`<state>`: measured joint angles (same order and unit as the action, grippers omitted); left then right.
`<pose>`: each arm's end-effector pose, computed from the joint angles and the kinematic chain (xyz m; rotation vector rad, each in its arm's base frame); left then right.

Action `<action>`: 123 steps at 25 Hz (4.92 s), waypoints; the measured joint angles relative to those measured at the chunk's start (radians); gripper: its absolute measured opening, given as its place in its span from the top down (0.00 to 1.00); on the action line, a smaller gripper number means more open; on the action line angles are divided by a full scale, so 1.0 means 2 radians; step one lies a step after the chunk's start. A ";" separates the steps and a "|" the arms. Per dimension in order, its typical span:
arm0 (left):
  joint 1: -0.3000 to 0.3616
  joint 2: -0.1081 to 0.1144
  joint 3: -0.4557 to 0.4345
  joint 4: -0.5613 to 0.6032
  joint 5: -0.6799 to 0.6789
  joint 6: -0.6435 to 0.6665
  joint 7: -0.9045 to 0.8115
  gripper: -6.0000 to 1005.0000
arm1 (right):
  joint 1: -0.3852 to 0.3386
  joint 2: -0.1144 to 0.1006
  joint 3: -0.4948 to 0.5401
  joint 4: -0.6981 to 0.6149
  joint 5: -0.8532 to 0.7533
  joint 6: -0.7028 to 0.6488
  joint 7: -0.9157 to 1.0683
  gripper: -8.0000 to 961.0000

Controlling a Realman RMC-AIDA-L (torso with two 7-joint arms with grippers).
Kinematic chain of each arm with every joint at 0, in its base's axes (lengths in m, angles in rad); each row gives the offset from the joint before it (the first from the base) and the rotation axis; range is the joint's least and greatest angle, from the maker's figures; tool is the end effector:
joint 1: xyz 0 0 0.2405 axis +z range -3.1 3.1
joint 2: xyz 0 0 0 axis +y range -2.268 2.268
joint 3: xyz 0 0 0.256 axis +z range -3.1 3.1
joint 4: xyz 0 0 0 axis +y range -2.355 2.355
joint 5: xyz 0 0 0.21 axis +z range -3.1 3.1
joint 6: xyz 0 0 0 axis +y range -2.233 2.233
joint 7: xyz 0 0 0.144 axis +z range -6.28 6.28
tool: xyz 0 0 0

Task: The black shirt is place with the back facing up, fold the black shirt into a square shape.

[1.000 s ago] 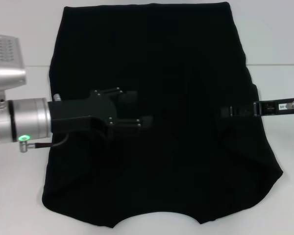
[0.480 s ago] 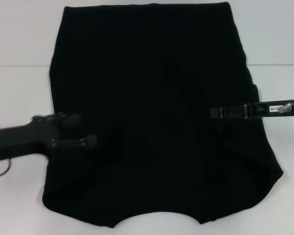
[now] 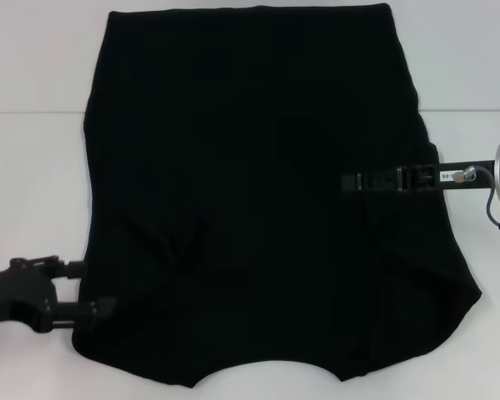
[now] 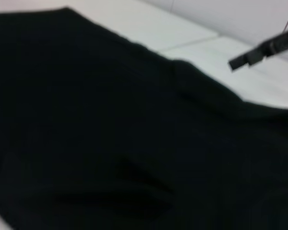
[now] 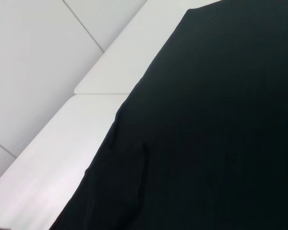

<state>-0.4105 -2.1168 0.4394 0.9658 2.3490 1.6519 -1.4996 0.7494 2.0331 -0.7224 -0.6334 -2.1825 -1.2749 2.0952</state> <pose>-0.3240 0.2910 0.0506 -2.5916 -0.8327 -0.3390 0.2320 0.4085 0.0055 -2.4559 1.3198 0.4841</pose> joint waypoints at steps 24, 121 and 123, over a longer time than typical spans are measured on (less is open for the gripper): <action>0.001 -0.022 0.045 0.000 0.041 -0.079 0.022 0.14 | 0.008 -0.001 0.001 0.000 0.005 0.007 0.002 0.28; 0.023 -0.024 0.019 0.025 0.029 0.006 -0.035 0.97 | -0.143 -0.062 0.075 0.026 -0.062 -0.123 -0.033 0.96; 0.029 -0.024 0.015 0.031 0.029 0.020 -0.037 0.97 | -0.151 -0.065 0.086 0.026 -0.063 -0.139 -0.047 0.96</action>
<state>-0.3529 -2.1644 0.4697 1.0271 2.4062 1.6926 -1.5740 0.4465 1.9026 -0.5499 -0.5823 -2.3093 -1.5523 2.0013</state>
